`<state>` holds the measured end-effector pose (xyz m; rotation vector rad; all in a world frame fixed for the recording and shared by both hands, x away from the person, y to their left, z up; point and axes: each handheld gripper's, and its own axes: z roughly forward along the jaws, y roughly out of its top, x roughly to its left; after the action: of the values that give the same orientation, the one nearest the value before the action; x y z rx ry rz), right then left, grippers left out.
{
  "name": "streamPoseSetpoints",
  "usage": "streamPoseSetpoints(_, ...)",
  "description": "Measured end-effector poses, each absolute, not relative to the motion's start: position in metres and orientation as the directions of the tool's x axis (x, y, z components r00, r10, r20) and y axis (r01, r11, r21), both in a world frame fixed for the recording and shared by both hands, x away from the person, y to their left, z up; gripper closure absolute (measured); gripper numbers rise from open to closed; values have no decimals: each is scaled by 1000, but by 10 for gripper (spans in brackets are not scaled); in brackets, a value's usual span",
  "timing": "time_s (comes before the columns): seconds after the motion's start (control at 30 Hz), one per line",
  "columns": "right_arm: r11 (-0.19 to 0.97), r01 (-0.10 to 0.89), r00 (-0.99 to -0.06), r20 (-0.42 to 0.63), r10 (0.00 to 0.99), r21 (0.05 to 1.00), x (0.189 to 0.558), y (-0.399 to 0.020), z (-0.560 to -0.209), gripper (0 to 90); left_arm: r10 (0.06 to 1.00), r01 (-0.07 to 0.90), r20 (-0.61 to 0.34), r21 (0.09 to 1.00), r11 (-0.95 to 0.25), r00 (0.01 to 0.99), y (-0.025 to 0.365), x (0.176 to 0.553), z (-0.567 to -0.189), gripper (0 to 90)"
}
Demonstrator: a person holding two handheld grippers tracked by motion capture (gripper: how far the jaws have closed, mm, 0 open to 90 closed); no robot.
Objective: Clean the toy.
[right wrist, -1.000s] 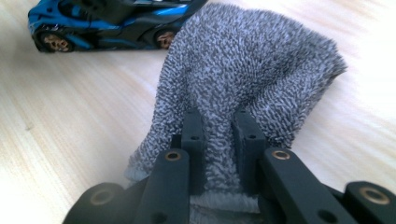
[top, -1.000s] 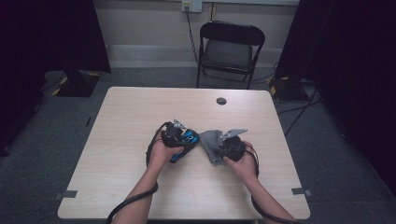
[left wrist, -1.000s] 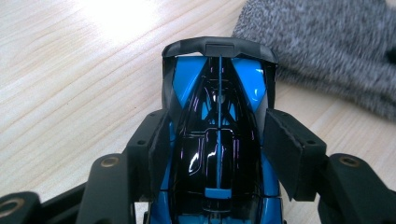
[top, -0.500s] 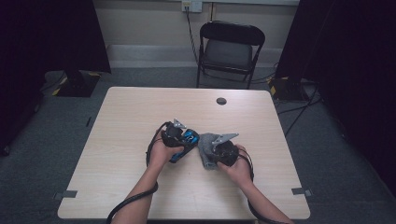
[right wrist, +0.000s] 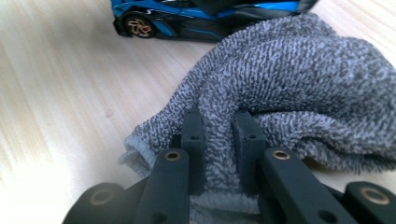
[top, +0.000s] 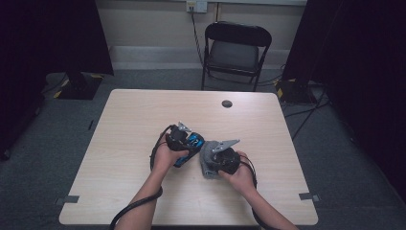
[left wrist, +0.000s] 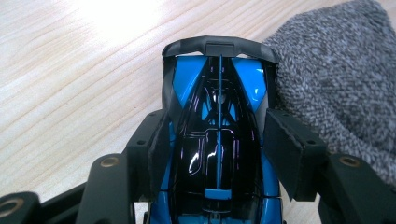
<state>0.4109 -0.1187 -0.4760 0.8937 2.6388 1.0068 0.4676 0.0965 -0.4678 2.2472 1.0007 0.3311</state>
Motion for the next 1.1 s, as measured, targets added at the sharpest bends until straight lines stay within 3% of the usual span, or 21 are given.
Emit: streamPoseSetpoints(1.1,621,418,-872,100,480,663,390,-92,-477,778,741,578,-34,649,-494,671,95,468,-467,418)
